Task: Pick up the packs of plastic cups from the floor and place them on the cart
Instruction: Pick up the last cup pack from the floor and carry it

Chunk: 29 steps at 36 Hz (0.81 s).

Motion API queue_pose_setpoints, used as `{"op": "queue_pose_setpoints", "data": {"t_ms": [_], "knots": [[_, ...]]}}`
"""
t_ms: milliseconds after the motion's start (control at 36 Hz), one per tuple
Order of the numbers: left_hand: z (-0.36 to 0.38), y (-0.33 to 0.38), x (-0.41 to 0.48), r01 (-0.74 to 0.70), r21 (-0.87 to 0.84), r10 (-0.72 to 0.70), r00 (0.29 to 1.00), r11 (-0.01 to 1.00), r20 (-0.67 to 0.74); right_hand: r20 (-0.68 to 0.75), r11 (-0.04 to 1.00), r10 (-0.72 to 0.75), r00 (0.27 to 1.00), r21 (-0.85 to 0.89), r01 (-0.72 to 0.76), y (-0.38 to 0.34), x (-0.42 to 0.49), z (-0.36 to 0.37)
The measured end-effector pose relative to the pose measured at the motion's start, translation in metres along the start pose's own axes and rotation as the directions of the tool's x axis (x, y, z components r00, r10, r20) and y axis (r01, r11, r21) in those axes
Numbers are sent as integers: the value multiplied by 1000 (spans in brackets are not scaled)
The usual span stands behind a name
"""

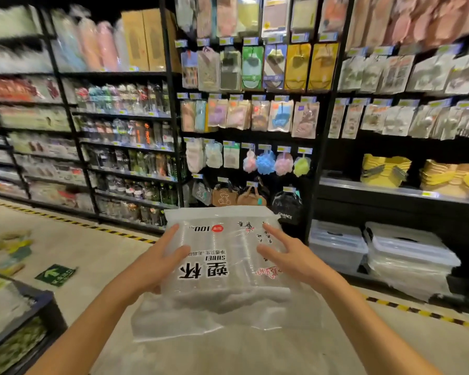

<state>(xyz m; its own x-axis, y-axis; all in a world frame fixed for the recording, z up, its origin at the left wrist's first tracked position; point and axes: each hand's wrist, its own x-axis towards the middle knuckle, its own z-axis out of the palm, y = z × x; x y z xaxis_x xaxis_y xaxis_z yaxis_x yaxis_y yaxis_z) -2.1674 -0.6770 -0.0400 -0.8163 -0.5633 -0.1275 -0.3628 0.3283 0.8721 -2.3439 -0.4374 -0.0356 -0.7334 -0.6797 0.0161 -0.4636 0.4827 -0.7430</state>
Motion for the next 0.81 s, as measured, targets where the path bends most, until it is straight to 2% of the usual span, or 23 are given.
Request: {"op": "queue_pose_setpoints", "data": {"t_ms": [194,361,444,556,667,806], "knots": [[-30,-7,-19,89,-21,-92,973,996,-210,157,992,-116,981,-31,123,-32,49,21],[-61,-42,-55,144,3,-132,909,990,-395,317,956,-252,914,-65,286,-71,77,60],[-81,-61,-84,196,35,-158,869,980,-469,394,928,-325,860,-43,370,-100,82,91],[-107,-83,-133,288,-11,-246,797,958,-552,485,883,-420,767,24,468,-135,78,137],[-133,-99,-192,336,-55,-288,701,940,-653,542,846,-489,683,105,523,-180,64,191],[-164,-121,-279,423,-71,-332,585,903,-740,606,768,-584,539,200,608,-242,24,263]]}}
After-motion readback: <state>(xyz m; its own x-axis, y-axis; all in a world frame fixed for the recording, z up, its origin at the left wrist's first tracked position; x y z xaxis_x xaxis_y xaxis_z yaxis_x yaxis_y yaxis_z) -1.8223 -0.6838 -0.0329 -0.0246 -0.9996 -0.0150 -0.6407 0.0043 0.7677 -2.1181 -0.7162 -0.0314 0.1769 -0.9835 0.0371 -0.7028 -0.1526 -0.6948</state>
